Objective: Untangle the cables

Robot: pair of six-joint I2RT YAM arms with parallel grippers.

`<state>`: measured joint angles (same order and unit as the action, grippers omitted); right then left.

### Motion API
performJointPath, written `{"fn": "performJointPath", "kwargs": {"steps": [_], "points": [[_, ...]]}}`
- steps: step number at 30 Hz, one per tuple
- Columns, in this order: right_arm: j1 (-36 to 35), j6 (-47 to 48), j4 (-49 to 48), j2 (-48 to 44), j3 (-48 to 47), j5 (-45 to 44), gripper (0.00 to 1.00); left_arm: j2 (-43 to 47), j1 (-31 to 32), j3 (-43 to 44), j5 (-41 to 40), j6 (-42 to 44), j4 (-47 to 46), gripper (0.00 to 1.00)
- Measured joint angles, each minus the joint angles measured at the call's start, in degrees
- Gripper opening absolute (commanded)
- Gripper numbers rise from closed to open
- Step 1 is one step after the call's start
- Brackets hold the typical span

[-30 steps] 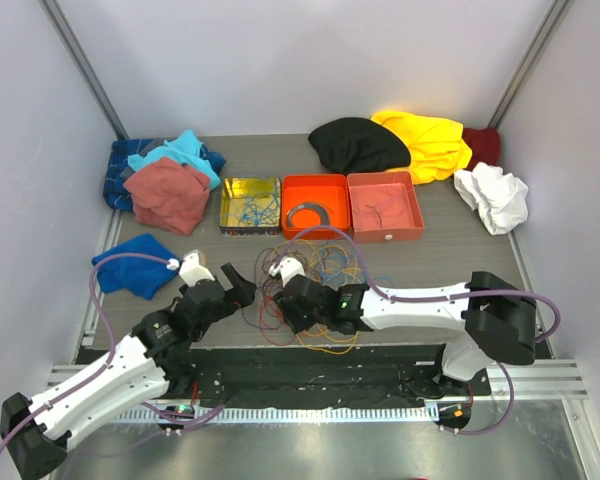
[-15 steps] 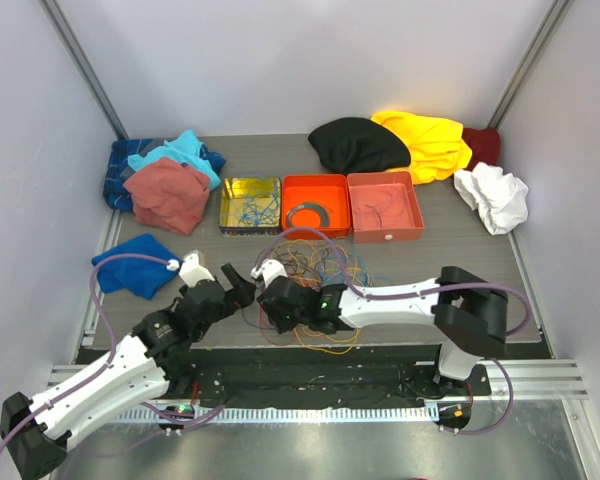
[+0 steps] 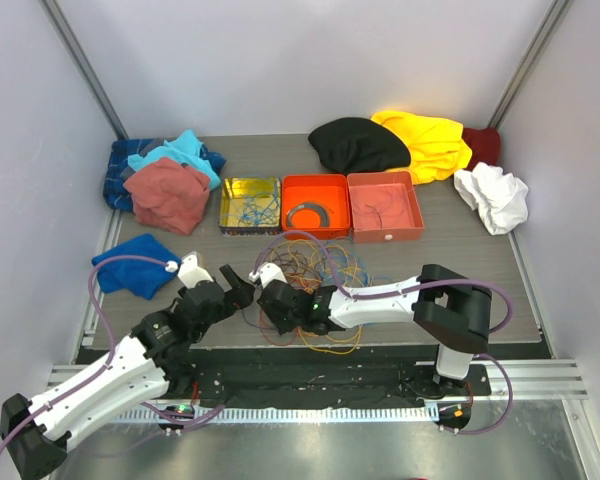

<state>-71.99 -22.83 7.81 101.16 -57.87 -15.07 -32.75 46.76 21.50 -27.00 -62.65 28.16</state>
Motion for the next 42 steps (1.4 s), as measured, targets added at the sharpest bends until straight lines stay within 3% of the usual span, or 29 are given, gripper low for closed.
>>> {"fn": "performJointPath", "kwargs": {"steps": [2, 6, 12, 20, 24, 29, 36, 42], "points": [[0.0, 0.0, 0.0, 0.0, 0.0, -0.3, 0.37, -0.1, 0.0, 0.0, 0.0, 0.0, 0.0, 1.0], [0.0, 0.1, 0.1, 0.0, 0.0, -0.7, 0.17, -0.2, 0.0, 0.0, 0.0, 0.0, 0.0, 1.0], [0.0, 0.0, 0.1, 0.0, 0.4, -2.0, 0.01, -0.1, 0.0, 0.0, 0.0, 0.0, 0.0, 1.0], [0.0, 1.4, 5.3, -6.8, -0.3, -5.3, 0.01, -0.5, 0.0, 0.0, 0.0, 0.0, 0.0, 1.0], [0.0, 4.8, 12.0, -16.5, -8.4, -8.9, 0.01, 0.7, 0.0, 0.0, 0.0, 0.0, 0.2, 1.0], [0.0, 9.9, 16.7, -24.6, -28.1, -13.3, 0.01, 2.7, 0.0, 0.0, -0.1, 0.5, 0.2, 1.0], [0.0, 14.5, 23.7, -26.9, -48.2, -15.3, 0.01, 4.0, 0.0, 0.1, -0.4, 3.6, -0.7, 1.0], [0.0, 16.9, 28.2, -25.7, -53.5, -16.5, 0.01, 7.2, 0.0, 0.1, 2.7, 8.9, -7.9, 1.0]]}}
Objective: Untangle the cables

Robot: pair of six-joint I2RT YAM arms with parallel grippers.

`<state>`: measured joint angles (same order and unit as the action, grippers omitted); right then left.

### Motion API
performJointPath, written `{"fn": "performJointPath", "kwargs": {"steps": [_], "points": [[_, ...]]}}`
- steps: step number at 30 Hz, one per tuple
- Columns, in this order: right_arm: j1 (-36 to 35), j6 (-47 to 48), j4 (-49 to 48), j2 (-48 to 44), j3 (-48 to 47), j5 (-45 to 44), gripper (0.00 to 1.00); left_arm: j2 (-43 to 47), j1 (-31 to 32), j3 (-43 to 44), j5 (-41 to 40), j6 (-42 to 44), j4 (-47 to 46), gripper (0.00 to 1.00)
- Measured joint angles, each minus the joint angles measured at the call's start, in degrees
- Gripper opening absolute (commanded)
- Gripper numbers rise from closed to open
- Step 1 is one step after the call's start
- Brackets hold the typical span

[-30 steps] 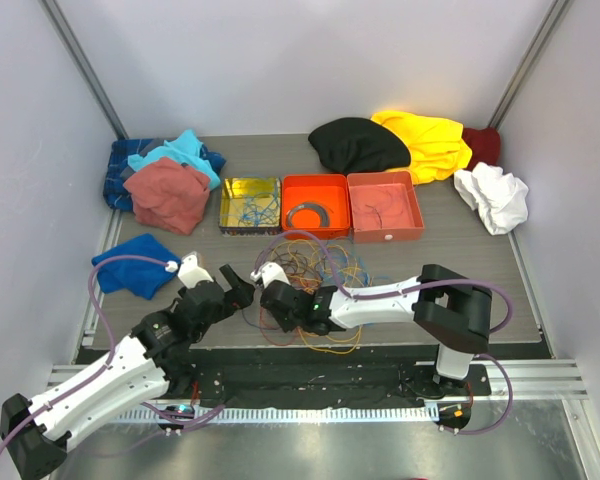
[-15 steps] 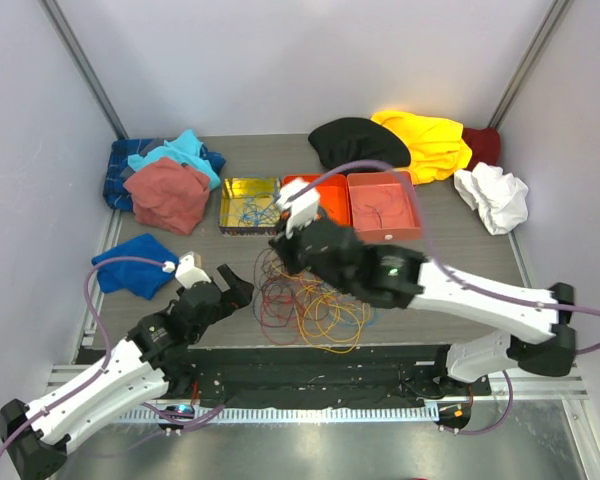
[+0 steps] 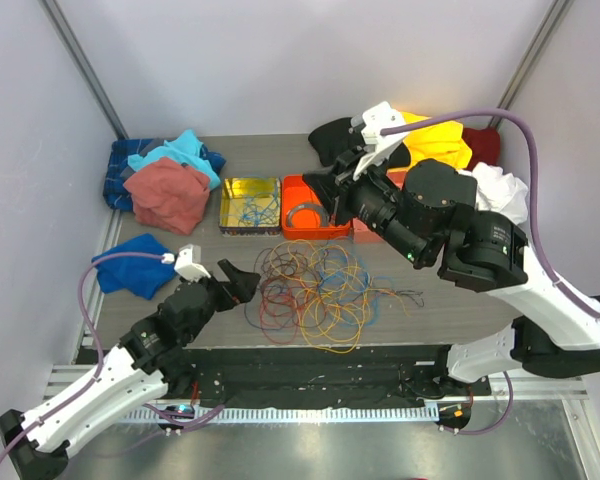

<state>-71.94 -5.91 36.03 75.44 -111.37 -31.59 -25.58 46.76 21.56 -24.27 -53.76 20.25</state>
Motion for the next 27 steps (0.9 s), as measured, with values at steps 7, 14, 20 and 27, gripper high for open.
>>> {"fn": "performJointPath", "kwargs": {"steps": [7, 14, 20, 27], "points": [[0.0, 1.4, 3.1, 3.3, -8.7, 0.0, 0.01, -3.8, 0.0, -1.1, 8.7, 6.3, -21.1, 1.0], [0.0, 1.3, 4.0, 3.3, -10.2, 0.3, 0.01, -13.3, 0.7, -5.6, 18.4, 10.1, -40.4, 1.0], [0.0, 1.4, 5.0, 3.2, -10.1, 0.3, 0.01, -13.2, 2.9, -7.9, 21.9, 12.5, -46.3, 1.0], [0.0, 1.3, 4.9, 1.8, -7.8, 0.9, 0.01, -18.9, 5.6, -7.3, 22.7, 15.4, -50.5, 0.74]]}}
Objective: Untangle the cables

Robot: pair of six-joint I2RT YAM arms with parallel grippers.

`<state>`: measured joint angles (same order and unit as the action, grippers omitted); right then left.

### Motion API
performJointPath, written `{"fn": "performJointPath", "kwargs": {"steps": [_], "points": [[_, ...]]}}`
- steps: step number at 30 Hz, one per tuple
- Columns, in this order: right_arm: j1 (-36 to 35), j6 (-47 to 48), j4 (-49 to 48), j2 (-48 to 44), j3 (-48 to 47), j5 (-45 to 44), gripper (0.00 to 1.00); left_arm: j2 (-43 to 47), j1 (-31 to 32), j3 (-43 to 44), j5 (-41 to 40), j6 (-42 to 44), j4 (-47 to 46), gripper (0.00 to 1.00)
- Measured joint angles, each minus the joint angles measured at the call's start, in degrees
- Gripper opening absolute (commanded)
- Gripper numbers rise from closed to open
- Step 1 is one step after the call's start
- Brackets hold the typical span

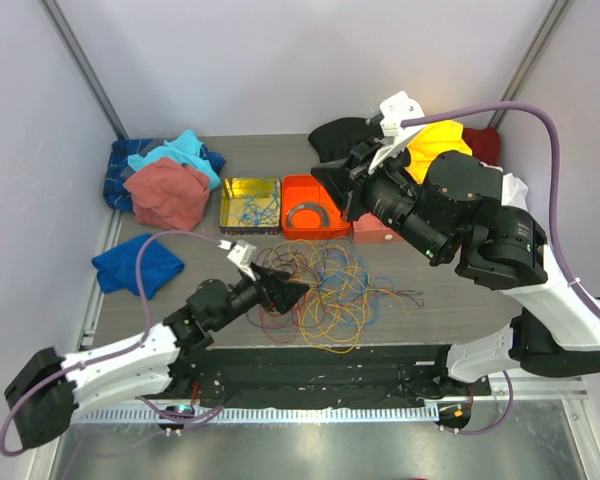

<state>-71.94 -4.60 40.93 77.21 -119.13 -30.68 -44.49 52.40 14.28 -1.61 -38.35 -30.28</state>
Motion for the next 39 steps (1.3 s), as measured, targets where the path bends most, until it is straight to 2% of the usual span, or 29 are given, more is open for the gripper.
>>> {"fn": "performJointPath", "kwargs": {"steps": [1, 3, 6, 7, 8, 11, 12, 13, 15, 18, 19, 23, 27, 33, 39], "points": [[0.0, 0.0, 0.0, -0.3, 0.3, 0.2, 0.01, -2.8, 0.0, 0.6, 0.1, 0.3, -0.1, 0.65], [0.0, -0.1, -0.1, -0.8, 0.7, 0.4, 0.01, -8.6, 0.0, 2.5, 0.2, 1.1, 0.2, 0.58], [0.0, -0.2, -0.1, -1.9, 1.5, 0.6, 0.01, -13.7, 0.0, 3.8, -0.6, 1.7, 0.8, 0.32], [0.0, -0.3, -0.1, -2.4, 1.7, 0.6, 0.01, -14.1, 0.0, 3.8, -1.3, 1.7, 1.0, 0.13], [0.0, -0.3, -0.2, -3.0, 2.2, 0.6, 0.01, -14.1, 0.0, 3.9, -2.1, 1.8, 1.4, 0.0], [0.0, -0.3, -0.4, -5.4, 4.7, 0.2, 0.01, -12.2, 0.0, 5.2, -5.5, 2.5, 5.0, 0.0], [0.0, -0.5, -0.7, -6.5, 6.2, 0.0, 0.04, -10.7, 0.0, 6.3, -7.0, 2.8, 7.5, 0.0], [0.0, -0.5, -0.7, -7.7, 7.8, -0.3, 0.19, -9.1, 0.0, 8.0, -8.2, 3.1, 10.3, 0.0], [0.0, -1.1, -1.5, -10.2, 12.2, -0.8, 0.41, -6.2, 0.0, 13.2, -10.9, 3.3, 16.5, 0.0], [0.0, -2.7, -2.8, -13.2, 18.9, -1.2, 0.52, -4.6, 0.0, 25.4, -13.7, 4.3, 26.8, 0.0], [0.0, -3.1, -3.7, -14.2, 21.9, -1.2, 0.53, -5.0, 0.0, 32.4, -14.1, 5.1, 31.3, 0.0], [0.0, -5.5, -7.3, -17.1, 34.4, -0.4, 0.56, -8.6, 0.0, 53.9, -14.0, 8.3, 39.6, 0.0], [0.0, -7.7, -10.4, -19.2, 43.9, 1.3, 0.55, -12.2, 0.0, 66.4, -13.8, 10.4, 45.7, 0.0], [0.0, -9.9, -16.9, -21.6, 52.6, 4.5, 0.57, -17.8, 0.0, 77.3, -12.9, 12.9, 52.1, 0.0], [0.0, -10.6, -23.7, -21.3, 55.9, 7.0, 0.61, -22.0, 0.0, 79.5, -11.7, 13.8, 55.3, 0.0]]}}
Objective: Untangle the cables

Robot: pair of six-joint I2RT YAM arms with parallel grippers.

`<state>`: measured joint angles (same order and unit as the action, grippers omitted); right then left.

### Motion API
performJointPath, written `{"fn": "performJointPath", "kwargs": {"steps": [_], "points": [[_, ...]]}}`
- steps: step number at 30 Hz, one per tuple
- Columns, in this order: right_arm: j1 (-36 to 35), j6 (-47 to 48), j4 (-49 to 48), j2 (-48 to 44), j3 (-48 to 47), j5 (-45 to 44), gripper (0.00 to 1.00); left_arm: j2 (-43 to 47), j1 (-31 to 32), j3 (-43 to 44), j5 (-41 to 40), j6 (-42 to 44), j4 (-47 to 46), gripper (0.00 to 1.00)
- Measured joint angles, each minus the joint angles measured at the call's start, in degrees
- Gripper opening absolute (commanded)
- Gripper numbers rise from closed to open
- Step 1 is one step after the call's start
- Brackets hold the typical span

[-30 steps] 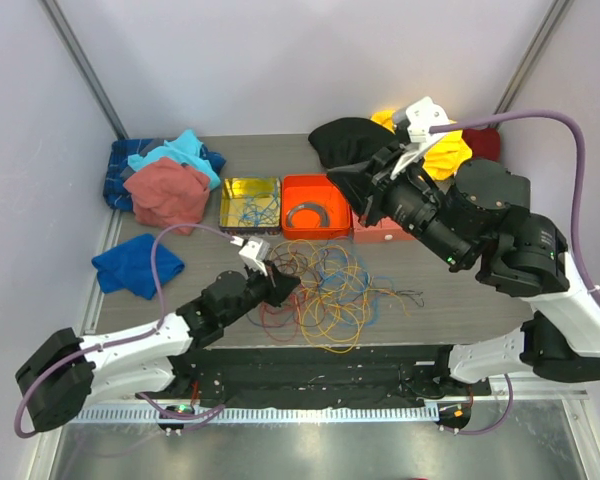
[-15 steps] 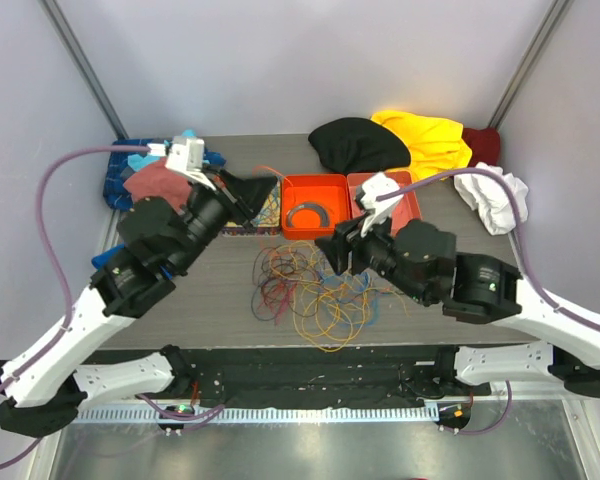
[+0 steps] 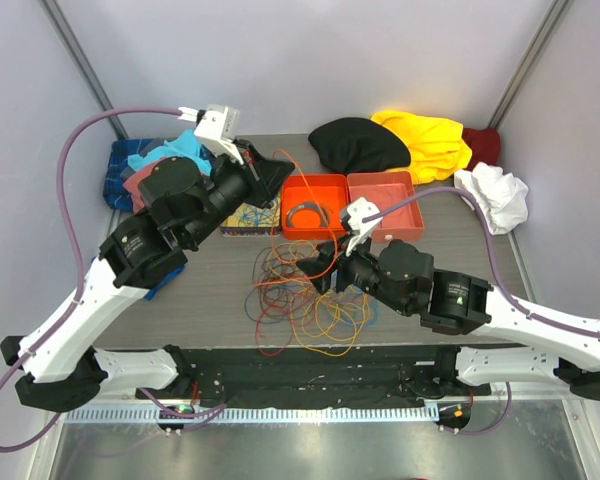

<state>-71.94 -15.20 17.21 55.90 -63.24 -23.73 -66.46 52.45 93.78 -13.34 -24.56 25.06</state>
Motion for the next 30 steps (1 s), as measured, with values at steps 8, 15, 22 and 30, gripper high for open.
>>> {"fn": "performJointPath", "kwargs": {"steps": [8, 15, 22, 30], "points": [[0.0, 0.0, -6.1, 0.0, 2.9, 0.5, 0.59, -1.3, 0.0, 2.1, 0.6, 1.3, 1.8, 0.0], [0.0, -2.9, 0.3, 0.0, 3.4, -9.8, 0.57, -2.7, 0.0, 3.1, -1.2, 3.1, 1.8, 0.0], [0.0, -14.6, 9.0, -6.6, 15.5, -21.2, 0.5, -12.6, -1.5, 9.1, -2.5, 4.3, 1.4, 0.0], [0.0, -23.1, 14.1, -20.5, 21.6, -28.3, 0.49, -29.4, -8.3, 18.4, 3.3, 1.2, 0.0, 0.0]]}}
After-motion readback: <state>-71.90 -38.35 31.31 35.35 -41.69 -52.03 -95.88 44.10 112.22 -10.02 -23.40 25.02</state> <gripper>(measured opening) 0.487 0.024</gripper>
